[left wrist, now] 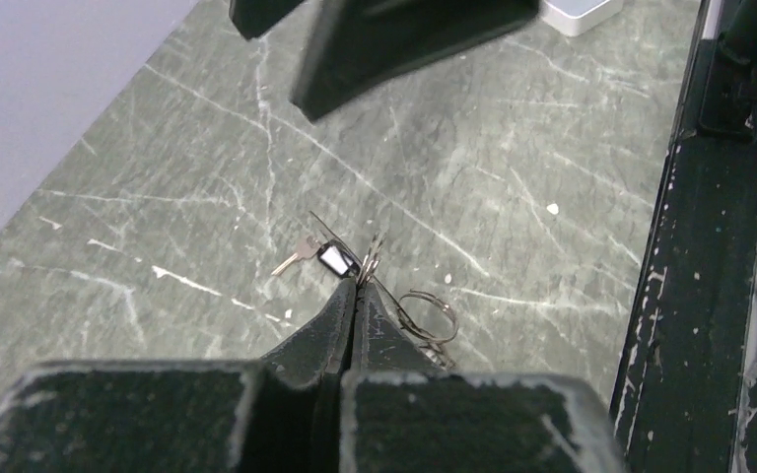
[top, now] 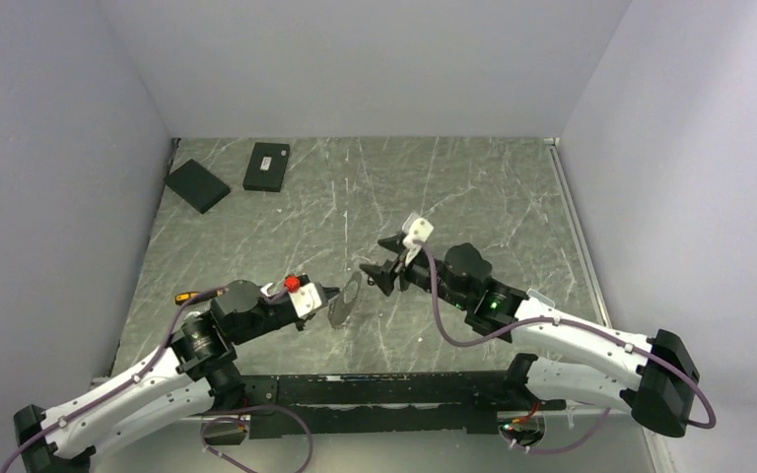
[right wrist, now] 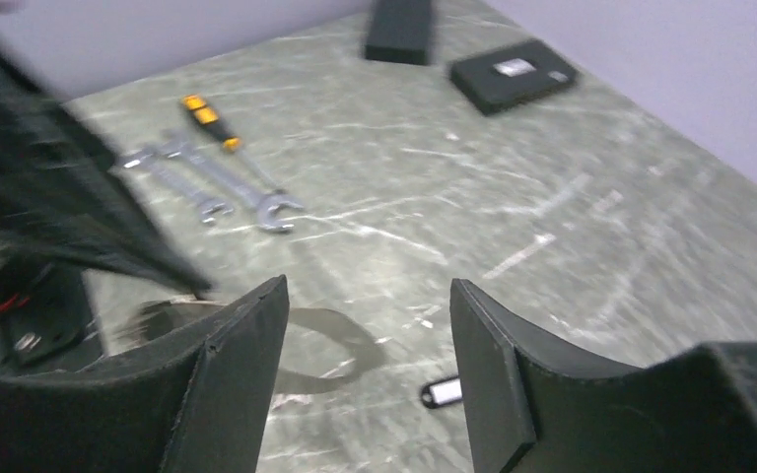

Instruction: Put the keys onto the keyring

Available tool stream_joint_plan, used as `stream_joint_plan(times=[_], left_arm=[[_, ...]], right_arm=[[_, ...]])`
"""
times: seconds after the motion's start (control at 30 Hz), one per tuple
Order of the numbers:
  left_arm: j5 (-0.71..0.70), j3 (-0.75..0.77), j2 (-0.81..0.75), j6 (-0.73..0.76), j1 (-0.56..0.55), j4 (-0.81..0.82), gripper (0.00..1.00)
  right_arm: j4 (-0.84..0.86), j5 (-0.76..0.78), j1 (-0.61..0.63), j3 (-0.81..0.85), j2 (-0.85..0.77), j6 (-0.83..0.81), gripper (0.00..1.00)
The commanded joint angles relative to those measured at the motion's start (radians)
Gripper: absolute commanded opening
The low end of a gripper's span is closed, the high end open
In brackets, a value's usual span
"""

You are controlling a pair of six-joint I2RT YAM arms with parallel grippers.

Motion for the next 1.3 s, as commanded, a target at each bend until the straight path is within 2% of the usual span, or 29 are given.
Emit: stream_joint_plan(times=[0.0,0.07,0.13,0.23,0.33,0.4,0.53,0.67,1.2,1.27], left_arm=[[-0.043,0.147,-0.049,0.094,-0.001,-0.196,0.00],[-0.065,0.166,-0.089,0.120,0.000,-0.267,0.00],[-0.079,0.154,-0.130,0.126,-0.001,-0.282,0.00],[-0.071,0.103,-0.186,0.112,0.000,-0.256,0.00],[-0.068,0.094,-0.204,0.117,0.001,-0.274,0.00],[-0.085,0.095,-0.201,0.127,0.000,-0.292,0.00],[-0.071,0.090,-0.210,0.131,0.001,-0.305,0.00],[-0.067,0.073,-0.233,0.121,0.000,-0.296,0.00],[-0.058,0.070,-0.246,0.122,0.000,-0.303,0.00],[-0.057,0.071,-0.246,0.122,0.000,-0.305,0.00]], right_arm=[[-0.066,0.270,-0.089,0.072,0.050,0.236,0.66],[-0.197,0.208,-0.177,0.154,0.135,0.331,0.65],[-0.315,0.229,-0.221,0.230,0.233,0.391,0.61],[-0.434,0.264,-0.241,0.318,0.368,0.441,0.52],[-0.500,0.263,-0.240,0.387,0.492,0.491,0.48],[-0.523,0.246,-0.235,0.424,0.557,0.527,0.44],[-0.566,0.278,-0.210,0.494,0.659,0.568,0.43],[-0.584,0.246,-0.204,0.526,0.740,0.589,0.40],[-0.589,0.244,-0.198,0.575,0.865,0.588,0.30],[-0.585,0.246,-0.198,0.573,0.870,0.586,0.26]])
